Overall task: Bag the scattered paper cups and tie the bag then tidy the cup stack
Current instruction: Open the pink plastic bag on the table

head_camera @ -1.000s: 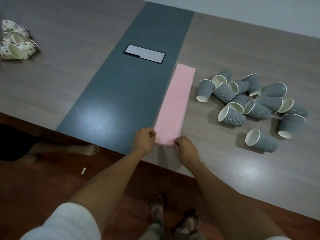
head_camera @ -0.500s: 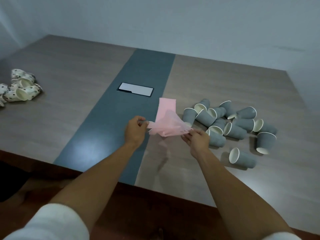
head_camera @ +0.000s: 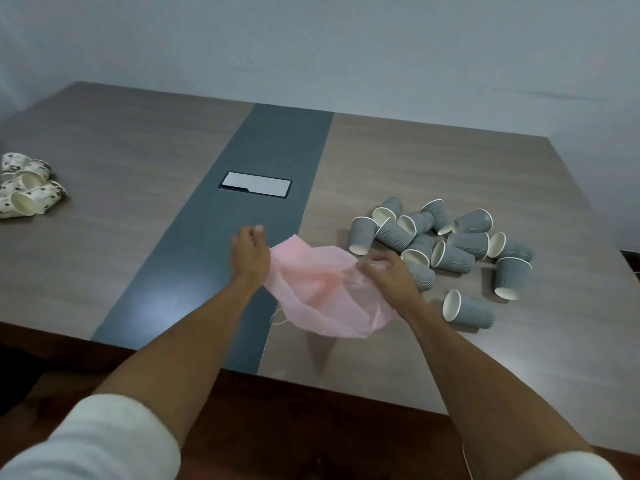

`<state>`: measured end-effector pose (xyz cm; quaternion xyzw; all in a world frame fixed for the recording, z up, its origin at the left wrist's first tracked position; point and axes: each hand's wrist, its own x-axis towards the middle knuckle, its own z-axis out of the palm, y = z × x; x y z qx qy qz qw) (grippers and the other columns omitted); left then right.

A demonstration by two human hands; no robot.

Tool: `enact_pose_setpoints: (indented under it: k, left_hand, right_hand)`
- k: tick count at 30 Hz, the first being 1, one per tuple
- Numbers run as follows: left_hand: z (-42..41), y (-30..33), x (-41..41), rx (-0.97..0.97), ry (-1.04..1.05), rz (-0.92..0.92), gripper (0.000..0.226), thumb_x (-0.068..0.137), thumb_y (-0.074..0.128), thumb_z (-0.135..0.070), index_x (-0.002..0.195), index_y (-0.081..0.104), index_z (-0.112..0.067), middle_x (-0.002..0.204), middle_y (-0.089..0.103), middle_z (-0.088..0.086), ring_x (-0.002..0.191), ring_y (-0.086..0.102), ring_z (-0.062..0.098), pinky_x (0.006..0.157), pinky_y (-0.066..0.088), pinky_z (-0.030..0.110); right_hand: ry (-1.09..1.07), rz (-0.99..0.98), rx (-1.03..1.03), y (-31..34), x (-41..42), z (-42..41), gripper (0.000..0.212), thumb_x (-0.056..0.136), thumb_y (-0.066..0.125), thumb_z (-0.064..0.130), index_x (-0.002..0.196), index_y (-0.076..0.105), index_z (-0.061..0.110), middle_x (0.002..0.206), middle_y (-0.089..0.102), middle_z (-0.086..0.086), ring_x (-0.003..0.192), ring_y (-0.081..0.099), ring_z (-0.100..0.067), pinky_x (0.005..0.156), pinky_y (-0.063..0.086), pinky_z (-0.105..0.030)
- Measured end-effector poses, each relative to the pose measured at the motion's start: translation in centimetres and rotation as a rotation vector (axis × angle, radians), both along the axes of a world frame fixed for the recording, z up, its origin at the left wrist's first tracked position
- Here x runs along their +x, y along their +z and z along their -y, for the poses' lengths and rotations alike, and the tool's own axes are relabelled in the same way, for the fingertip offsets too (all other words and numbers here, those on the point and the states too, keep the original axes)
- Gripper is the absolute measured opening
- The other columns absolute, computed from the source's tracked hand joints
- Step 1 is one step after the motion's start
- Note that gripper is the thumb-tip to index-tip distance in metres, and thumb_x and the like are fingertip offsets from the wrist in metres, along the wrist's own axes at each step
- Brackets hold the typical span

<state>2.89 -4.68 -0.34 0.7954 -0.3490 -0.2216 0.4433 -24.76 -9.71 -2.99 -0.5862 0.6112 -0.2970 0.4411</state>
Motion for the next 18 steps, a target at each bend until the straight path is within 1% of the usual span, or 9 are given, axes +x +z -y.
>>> enact_pose_setpoints:
  k: [3, 5, 7, 9, 11, 13, 15, 17, 18]
  left_hand:
    - [-1.2, -0.4, -0.7, 0.122, -0.403, 0.024, 0.101, 0.072, 0.086, -0.056, 0.150, 0.032, -0.022, 0.142, 0.025, 0.001, 0.121, 0.041, 0.015, 0.107, 0.039, 0.034]
    - [-2.0, -1.8, -1.1, 0.227, -0.547, 0.144, 0.132, 0.062, 0.095, -0.041, 0.160, 0.008, -0.028, 0.151, 0.009, -0.004, 0.135, 0.030, 0.017, 0.114, 0.033, 0.035]
    - [-2.4, -3.3, -1.3, 0.309, -0.463, 0.206, 0.140, 0.064, 0.095, -0.026, 0.161, -0.006, -0.029, 0.160, 0.002, 0.003, 0.145, 0.026, 0.030, 0.117, 0.035, 0.043]
    - [-2.7, -4.6, -1.7, 0.427, -0.322, 0.051, 0.138, 0.067, 0.095, -0.025, 0.162, -0.005, -0.023, 0.164, 0.014, 0.015, 0.147, 0.029, 0.037, 0.117, 0.036, 0.047]
    - [-2.8, -4.7, -3.1, 0.546, -0.248, -0.400, 0.123, 0.063, 0.094, -0.048, 0.157, 0.019, -0.018, 0.155, 0.040, 0.015, 0.135, 0.047, 0.039, 0.105, 0.047, 0.050]
    - [-2.8, -3.6, -5.0, 0.663, -0.348, -0.693, 0.105, 0.056, 0.089, -0.066, 0.139, 0.046, -0.019, 0.137, 0.056, 0.013, 0.119, 0.061, 0.034, 0.093, 0.051, 0.046]
    - [-1.8, -4.1, -6.6, 0.616, -0.345, -0.786, 0.086, 0.061, 0.093, -0.050, 0.131, 0.059, -0.013, 0.121, 0.065, 0.010, 0.105, 0.068, 0.027, 0.092, 0.053, 0.044]
    - [-0.9, -4.9, -8.0, 0.560, -0.226, -0.828, 0.062, 0.073, 0.090, -0.018, 0.127, 0.064, -0.003, 0.100, 0.069, 0.007, 0.085, 0.067, 0.019, 0.077, 0.056, 0.035]
    - [-0.6, -5.5, -8.6, 0.541, -0.173, -0.796, 0.063, 0.071, 0.090, -0.015, 0.127, 0.064, -0.001, 0.097, 0.069, 0.006, 0.081, 0.066, 0.019, 0.069, 0.056, 0.033]
  right_hand:
    - [0.236, -0.427, -0.060, -1.3, -0.9, -0.8, 0.072, 0.067, 0.090, 0.046, 0.126, 0.058, 0.023, 0.127, 0.043, -0.003, 0.103, 0.053, -0.017, 0.094, 0.047, -0.035]
    - [0.067, -0.491, -0.128, -1.6, -1.1, -0.9, 0.040, 0.078, 0.080, 0.034, 0.109, 0.063, 0.016, 0.116, 0.055, -0.010, 0.099, 0.060, -0.031, 0.082, 0.048, -0.038]
    - [-0.204, -0.366, -0.077, -1.1, -1.0, -1.0, 0.014, 0.084, 0.059, 0.026, 0.090, 0.061, 0.014, 0.101, 0.066, -0.014, 0.095, 0.062, -0.039, 0.076, 0.048, -0.040]
    - [-0.262, -0.303, 0.019, -0.6, -0.9, -1.2, 0.018, 0.086, 0.047, 0.027, 0.086, 0.060, 0.015, 0.098, 0.069, -0.014, 0.094, 0.062, -0.041, 0.081, 0.050, -0.043]
    - [-0.226, -0.295, 0.058, -0.2, -0.8, -1.6, 0.027, 0.090, 0.043, 0.032, 0.092, 0.064, 0.015, 0.101, 0.069, -0.014, 0.096, 0.062, -0.040, 0.084, 0.050, -0.044]
    - [-0.226, -0.263, 0.102, 0.1, -0.3, -1.6, 0.042, 0.095, 0.040, 0.044, 0.105, 0.067, 0.013, 0.101, 0.066, -0.013, 0.098, 0.061, -0.038, 0.084, 0.047, -0.041]
    - [-0.208, -0.206, 0.184, 0.5, 0.3, -1.4, 0.050, 0.093, 0.039, 0.049, 0.109, 0.067, 0.011, 0.101, 0.064, -0.012, 0.097, 0.059, -0.035, 0.086, 0.047, -0.040]
    - [-0.212, -0.083, 0.262, 0.7, 0.8, -1.1, 0.053, 0.081, 0.040, 0.039, 0.113, 0.066, 0.005, 0.110, 0.067, -0.016, 0.100, 0.061, -0.037, 0.092, 0.052, -0.047]
    - [-0.233, 0.010, 0.295, 1.0, 1.0, -0.9, 0.055, 0.077, 0.037, 0.035, 0.116, 0.064, 0.006, 0.113, 0.066, -0.015, 0.103, 0.062, -0.037, 0.093, 0.054, -0.048]
